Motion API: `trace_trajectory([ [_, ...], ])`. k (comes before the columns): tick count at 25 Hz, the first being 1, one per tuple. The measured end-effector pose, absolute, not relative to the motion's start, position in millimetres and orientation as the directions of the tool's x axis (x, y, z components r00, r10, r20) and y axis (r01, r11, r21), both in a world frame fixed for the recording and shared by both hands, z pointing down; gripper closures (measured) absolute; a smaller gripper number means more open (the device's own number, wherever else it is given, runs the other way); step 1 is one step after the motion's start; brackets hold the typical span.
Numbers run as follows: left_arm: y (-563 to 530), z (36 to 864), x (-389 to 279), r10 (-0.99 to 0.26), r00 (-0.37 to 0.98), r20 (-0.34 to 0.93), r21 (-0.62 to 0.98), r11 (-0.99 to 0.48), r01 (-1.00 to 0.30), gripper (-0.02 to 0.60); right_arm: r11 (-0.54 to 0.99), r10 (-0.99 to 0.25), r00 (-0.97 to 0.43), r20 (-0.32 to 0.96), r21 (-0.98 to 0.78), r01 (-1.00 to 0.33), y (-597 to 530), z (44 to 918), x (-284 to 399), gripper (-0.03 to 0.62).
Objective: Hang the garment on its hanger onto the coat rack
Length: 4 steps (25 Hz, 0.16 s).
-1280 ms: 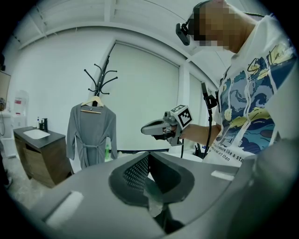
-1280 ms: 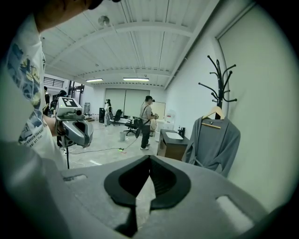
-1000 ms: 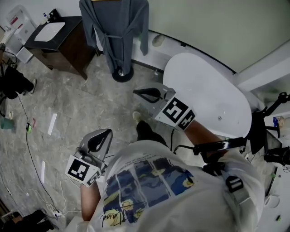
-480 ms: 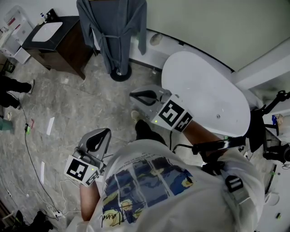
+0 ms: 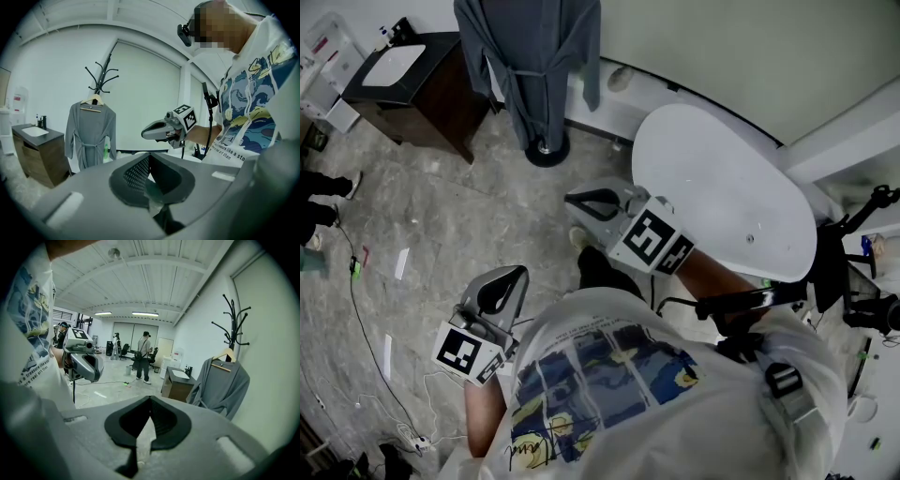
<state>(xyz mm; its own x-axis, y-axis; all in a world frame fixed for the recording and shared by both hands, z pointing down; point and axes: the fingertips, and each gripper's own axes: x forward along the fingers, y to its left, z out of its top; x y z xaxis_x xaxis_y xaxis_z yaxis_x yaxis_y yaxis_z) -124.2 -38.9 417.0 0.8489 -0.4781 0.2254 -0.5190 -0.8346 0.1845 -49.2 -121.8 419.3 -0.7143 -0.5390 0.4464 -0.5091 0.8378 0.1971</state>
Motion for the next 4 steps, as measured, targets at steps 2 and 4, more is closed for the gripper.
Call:
trace_trajectory([
  [2, -40.0, 417.5, -122.8, -0.476, 0.85, 0.226, 0.186, -0.835, -0.517, 0.58, 0.839, -0.538, -0.714, 0.448, 0.198, -0.507, -122.8, 419.8, -48.7, 0.592],
  [4, -41.7, 418.0, -121.4, -0.473, 0.851, 0.226, 0.186, -0.837, -0.515, 0.58, 0.84, -0.537, -0.715, 0.449, 0.199, -0.505, -124.5, 420.2, -48.3, 0.592],
])
